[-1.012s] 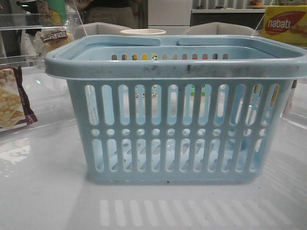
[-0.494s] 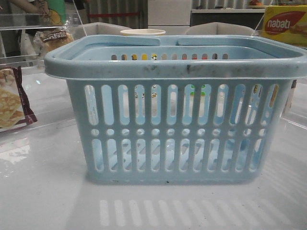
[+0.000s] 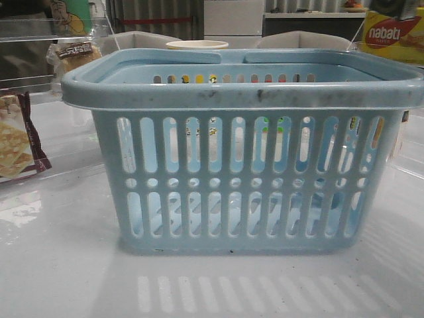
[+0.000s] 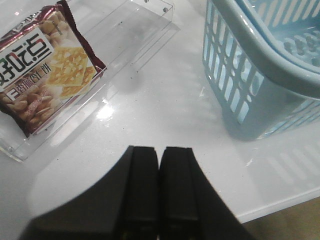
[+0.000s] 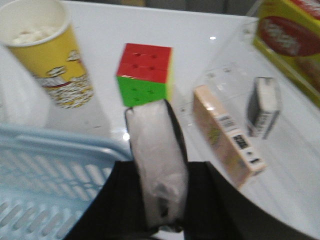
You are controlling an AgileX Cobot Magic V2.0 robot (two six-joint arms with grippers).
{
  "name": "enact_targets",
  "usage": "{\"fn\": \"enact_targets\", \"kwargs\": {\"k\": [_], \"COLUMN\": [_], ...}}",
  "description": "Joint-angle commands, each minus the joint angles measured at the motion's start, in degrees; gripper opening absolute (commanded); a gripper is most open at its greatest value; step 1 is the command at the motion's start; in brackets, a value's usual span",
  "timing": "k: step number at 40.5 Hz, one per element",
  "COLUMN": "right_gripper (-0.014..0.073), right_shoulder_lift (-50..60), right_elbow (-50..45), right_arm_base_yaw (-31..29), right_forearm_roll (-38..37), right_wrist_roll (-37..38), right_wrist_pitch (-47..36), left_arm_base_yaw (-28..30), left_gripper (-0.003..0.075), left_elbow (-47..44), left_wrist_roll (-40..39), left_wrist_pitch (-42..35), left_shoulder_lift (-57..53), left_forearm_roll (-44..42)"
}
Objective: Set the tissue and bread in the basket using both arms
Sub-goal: 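Carry the tissue pack over the basket and release it inside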
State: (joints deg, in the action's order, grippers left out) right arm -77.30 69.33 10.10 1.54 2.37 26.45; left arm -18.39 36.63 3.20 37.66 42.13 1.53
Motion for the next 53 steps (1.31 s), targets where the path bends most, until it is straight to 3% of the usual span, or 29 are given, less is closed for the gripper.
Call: {"fn": "enact_targets", "kwargs": {"k": [1,10,12,18,21,32,53], "right_gripper": [0.0179,0.0206,0.0259,0.0545,0.0601,0.0568,0.0568], "right_shoulder_lift": [1.2,-3.8,-5.1,-7.8,-7.4,0.5,28.5], "right_elbow": [1.7,1.5,1.5,1.5,1.5,-0.1,-19.5], "right_arm_base_yaw": [7.0,18.0,19.0,19.4,19.4,19.4,19.4], "right_forearm_roll": [0.3,0.3,0.3,0.2,-1.5,-5.3,-7.5], "right_wrist_roll": [-0.2,-0.3,-0.3,-0.3,-0.3,-0.3,-0.3], "right_wrist_pitch": [-2.1,-2.0,-2.0,-2.8,-2.8,1.2,2.0], "left_arm_base_yaw": [-0.5,-0.5,-0.5,-0.5,-0.5,-0.5,-0.5], "left_gripper": [0.0091,0.0091,0.0091,0.0091,0.0091,0.0091,0.0091], "left_elbow": [1.7,1.7,1.7,1.7,1.7,1.7,1.7], "left_wrist_roll": [0.1,0.1,0.1,0.1,0.1,0.1,0.1], "left_wrist_pitch": [-4.1,-4.1,-4.1,-4.1,-4.1,-4.1,-4.1], "left_shoulder_lift": [0.0,0.0,0.0,0.0,0.0,0.0,0.0], "left_forearm_roll": [0.0,0.0,0.0,0.0,0.0,0.0,0.0]}}
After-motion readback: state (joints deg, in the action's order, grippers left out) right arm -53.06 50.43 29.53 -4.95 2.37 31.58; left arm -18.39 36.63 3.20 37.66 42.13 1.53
